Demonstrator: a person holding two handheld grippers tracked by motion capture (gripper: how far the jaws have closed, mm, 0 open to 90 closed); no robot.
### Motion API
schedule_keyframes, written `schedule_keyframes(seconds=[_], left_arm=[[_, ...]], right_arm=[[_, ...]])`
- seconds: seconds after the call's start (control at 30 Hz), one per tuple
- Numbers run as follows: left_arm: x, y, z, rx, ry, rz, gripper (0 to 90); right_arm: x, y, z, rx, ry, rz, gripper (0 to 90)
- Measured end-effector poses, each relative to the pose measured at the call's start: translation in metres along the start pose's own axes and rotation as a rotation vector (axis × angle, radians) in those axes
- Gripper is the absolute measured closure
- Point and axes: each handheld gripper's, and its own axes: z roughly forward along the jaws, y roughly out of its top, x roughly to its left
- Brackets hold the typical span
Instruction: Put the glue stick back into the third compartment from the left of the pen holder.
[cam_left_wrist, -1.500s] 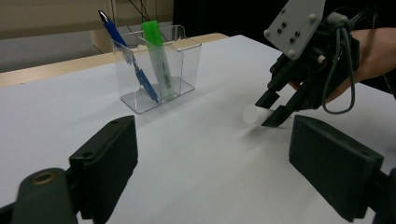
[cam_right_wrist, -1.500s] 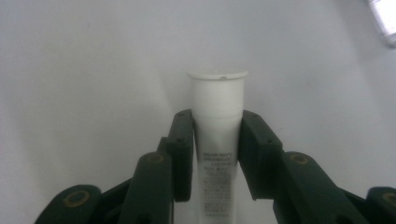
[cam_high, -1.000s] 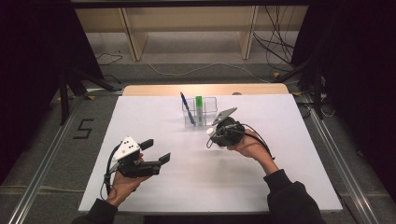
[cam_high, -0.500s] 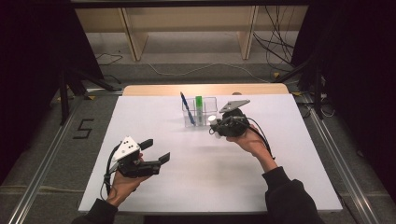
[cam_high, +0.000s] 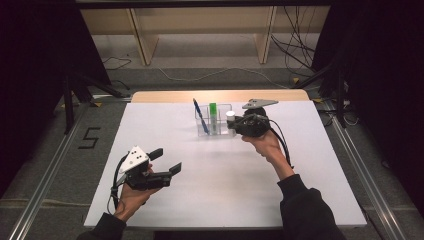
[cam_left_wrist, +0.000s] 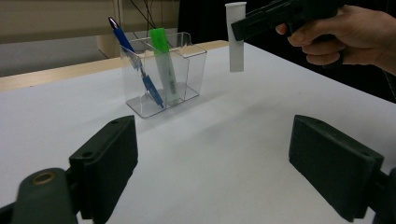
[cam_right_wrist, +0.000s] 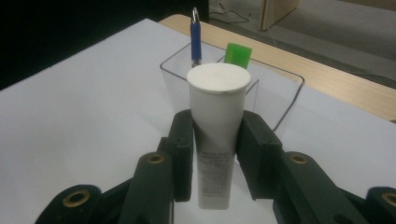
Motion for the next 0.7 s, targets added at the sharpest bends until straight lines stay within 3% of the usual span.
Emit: schedule_keyframes(seconds=[0.7], left_arm=[[0.001, 0.000, -0.001, -0.009, 0.004, -0.003, 15.1]], right_arm=[[-0.004, 0.029, 0.008, -0.049, -0.049, 0.028, 68.2]])
